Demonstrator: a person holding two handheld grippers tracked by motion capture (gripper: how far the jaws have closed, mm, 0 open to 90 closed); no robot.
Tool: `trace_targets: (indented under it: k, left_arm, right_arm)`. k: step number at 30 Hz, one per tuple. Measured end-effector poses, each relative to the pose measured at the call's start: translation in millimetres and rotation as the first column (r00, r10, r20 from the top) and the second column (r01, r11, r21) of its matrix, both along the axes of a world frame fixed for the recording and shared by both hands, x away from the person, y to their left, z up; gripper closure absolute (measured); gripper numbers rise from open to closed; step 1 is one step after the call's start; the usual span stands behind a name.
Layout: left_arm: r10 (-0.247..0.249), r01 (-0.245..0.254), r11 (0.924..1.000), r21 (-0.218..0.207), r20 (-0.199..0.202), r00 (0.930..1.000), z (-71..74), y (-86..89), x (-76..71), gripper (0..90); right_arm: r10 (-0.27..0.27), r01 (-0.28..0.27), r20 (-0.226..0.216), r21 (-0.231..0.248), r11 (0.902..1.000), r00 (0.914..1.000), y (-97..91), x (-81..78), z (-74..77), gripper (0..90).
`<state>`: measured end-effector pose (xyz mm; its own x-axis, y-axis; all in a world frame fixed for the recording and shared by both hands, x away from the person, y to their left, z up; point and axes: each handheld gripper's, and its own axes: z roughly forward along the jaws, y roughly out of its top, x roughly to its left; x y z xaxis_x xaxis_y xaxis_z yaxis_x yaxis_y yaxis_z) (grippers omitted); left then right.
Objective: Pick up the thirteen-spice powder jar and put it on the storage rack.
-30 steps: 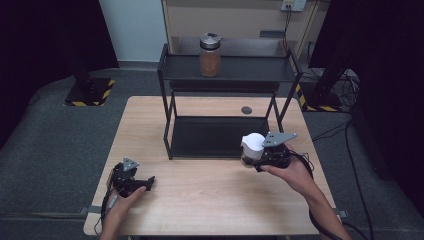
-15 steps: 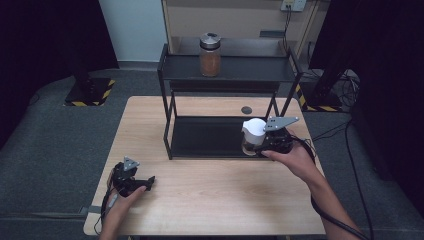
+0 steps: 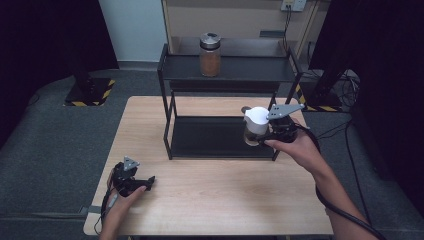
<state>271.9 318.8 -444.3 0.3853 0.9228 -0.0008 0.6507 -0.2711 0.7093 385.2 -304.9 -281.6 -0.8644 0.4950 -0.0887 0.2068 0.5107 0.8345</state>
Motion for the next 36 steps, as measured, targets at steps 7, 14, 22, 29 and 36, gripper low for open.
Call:
trace_targets:
  k: [7,14,22,29,36]
  left_arm:
    - [0.000,0.000,1.0000,0.000,0.000,1.0000,0.0,0.1,0.0,0.0]
    - [0.000,0.000,1.0000,0.000,0.000,1.0000,0.0,0.0,0.1,0.0]
    - [0.000,0.000,1.0000,0.000,0.000,1.0000,0.0,0.0,0.1,0.0]
    - [0.000,0.000,1.0000,0.000,0.000,1.0000,0.0,0.0,0.1,0.0]
    - [0.000,0.000,1.0000,0.000,0.000,1.0000,0.0,0.1,0.1,0.0]
  right_arm:
    - [-0.003,0.003,0.021,-0.009,1.0000,0.9998,-1.7,-2.7,20.9,31.5]
    - [0.001,-0.001,0.029,0.000,1.0000,0.9996,-4.9,-3.9,42.7,31.6]
    - [0.008,-0.008,0.044,0.006,0.9999,0.9990,-5.9,-3.1,71.2,31.6]
    - [0.017,-0.017,0.043,0.001,0.9998,0.9989,-5.5,0.0,91.9,31.6]
    - [0.023,-0.023,0.049,0.001,0.9997,0.9985,-6.0,3.3,111.3,31.6]
